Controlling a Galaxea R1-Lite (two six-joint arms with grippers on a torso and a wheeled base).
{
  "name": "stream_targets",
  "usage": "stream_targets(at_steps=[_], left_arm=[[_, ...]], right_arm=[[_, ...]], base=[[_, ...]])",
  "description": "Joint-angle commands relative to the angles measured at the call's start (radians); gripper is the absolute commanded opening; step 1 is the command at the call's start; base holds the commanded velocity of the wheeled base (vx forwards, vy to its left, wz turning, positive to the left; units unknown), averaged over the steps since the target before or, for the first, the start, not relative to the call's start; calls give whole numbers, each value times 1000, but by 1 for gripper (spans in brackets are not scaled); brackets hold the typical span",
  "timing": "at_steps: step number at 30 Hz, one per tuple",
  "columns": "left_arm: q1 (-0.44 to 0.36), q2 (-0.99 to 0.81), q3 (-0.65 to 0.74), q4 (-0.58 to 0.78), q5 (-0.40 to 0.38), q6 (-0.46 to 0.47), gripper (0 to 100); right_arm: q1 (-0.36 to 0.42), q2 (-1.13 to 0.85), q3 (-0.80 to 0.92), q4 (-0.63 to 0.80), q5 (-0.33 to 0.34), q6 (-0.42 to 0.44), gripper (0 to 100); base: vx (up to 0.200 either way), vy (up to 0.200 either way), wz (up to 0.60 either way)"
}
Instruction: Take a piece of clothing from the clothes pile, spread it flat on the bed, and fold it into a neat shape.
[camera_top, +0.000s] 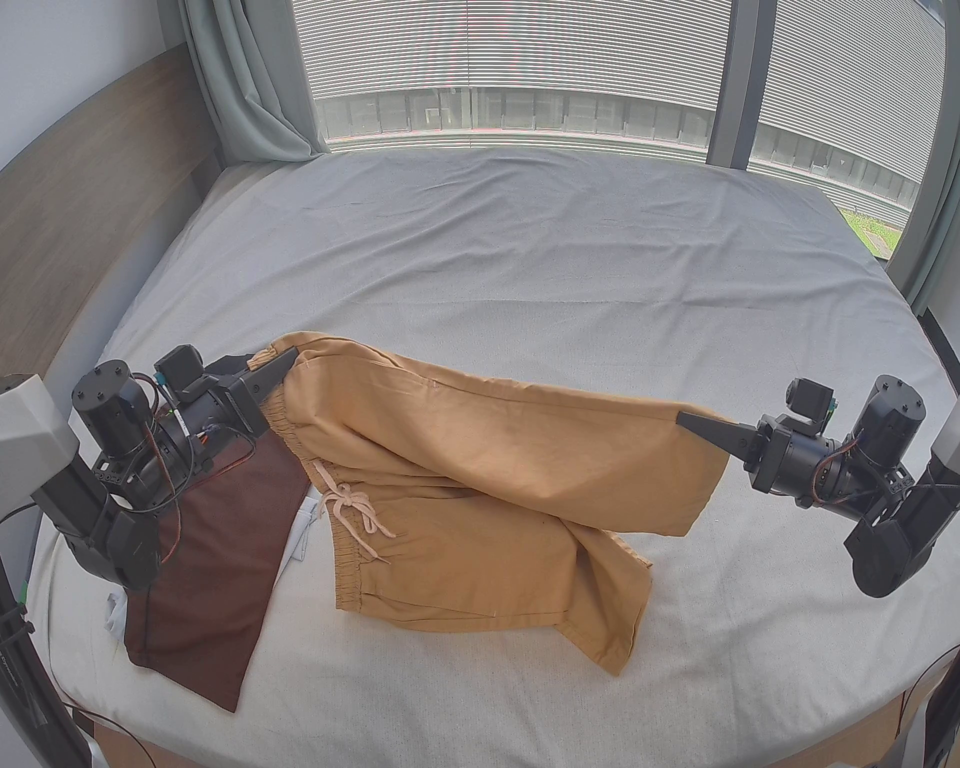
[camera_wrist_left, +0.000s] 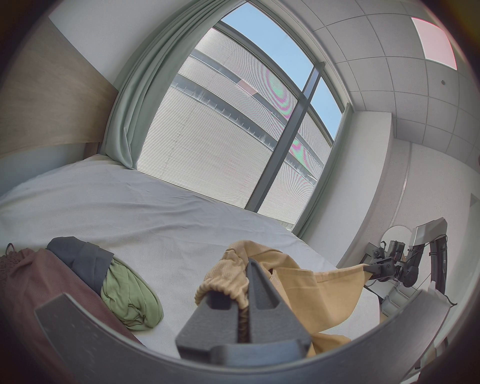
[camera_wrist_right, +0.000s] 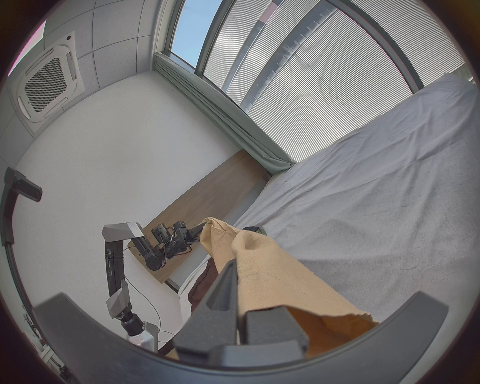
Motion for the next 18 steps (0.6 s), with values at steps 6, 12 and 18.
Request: stream_targets(at_steps=[6, 12, 18], left_arm=[[21, -4, 17, 0, -42, 1, 0], [11, 4, 24, 0, -50, 9, 0], [5, 9, 24, 0, -49, 2, 0]], right_arm=[[-35, -28, -21, -1, 0, 15, 0], [-48, -28, -31, -1, 0, 17, 0], [-71, -28, -38, -1, 0, 17, 0]], base=[[0, 0, 0], [0, 0, 0], [0, 0, 0]])
